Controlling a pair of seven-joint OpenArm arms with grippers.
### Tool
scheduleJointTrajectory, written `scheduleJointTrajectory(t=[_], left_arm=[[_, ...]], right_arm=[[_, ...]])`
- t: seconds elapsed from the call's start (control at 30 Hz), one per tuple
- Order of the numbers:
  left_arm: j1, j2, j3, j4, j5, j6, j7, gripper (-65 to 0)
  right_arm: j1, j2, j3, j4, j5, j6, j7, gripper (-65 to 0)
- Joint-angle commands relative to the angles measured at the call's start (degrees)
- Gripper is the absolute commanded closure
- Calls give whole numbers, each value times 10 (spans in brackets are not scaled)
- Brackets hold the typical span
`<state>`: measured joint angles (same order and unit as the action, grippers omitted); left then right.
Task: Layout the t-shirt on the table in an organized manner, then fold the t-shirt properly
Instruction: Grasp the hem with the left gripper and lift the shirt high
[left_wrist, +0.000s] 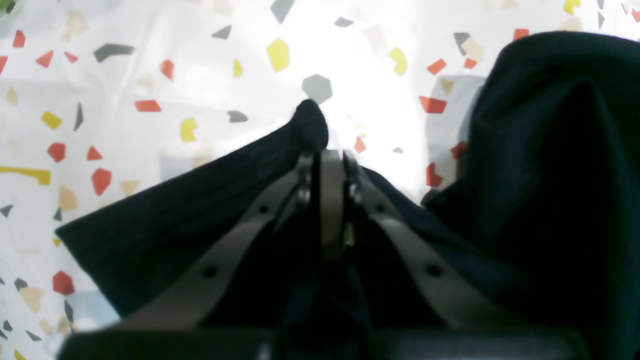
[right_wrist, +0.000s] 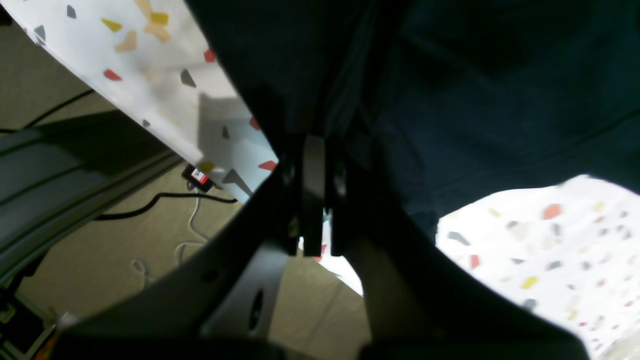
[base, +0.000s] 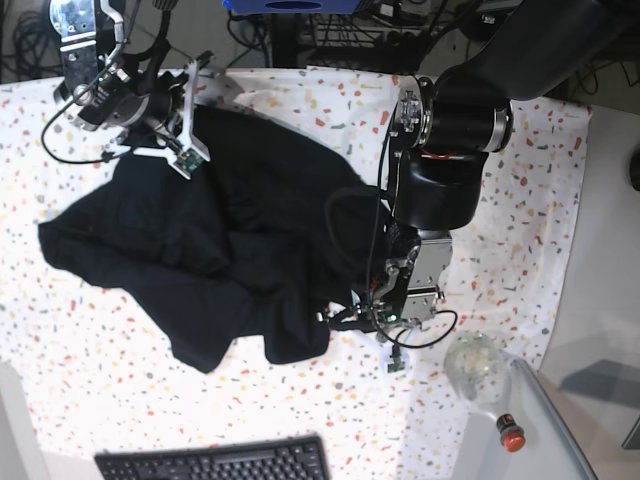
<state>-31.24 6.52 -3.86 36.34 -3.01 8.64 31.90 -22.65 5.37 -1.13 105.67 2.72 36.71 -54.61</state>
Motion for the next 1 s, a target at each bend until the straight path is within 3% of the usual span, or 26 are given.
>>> scheduleJointTrajectory(t=[0.0, 0.27, 0.47, 0.63, 0.7, 0.87, 0.97], left_arm=[[-18, 3, -3, 8, 2, 0, -12, 0], [11, 2, -8, 78, 2, 1, 1, 0], [67, 0, -6, 281, 8, 2, 111, 0], [121, -13, 15, 458, 9, 2, 197, 0], [122, -25, 33, 467, 9, 2, 197, 0], [51, -24, 73, 381, 8, 2, 192, 0], [-9, -12, 85, 296, 9, 2, 143, 0]], right_arm=[[4, 2, 1, 5, 3, 1, 5, 0], [4, 2, 2, 1, 3, 1, 5, 0], [1, 2, 7, 22, 2, 1, 6, 0], [7, 2, 67, 69, 2, 1, 6, 0], [39, 3, 87, 66, 2, 1, 5, 0], [162, 59, 93, -15, 1, 1, 1, 0], [265, 89, 90, -116, 1, 1, 7, 0]])
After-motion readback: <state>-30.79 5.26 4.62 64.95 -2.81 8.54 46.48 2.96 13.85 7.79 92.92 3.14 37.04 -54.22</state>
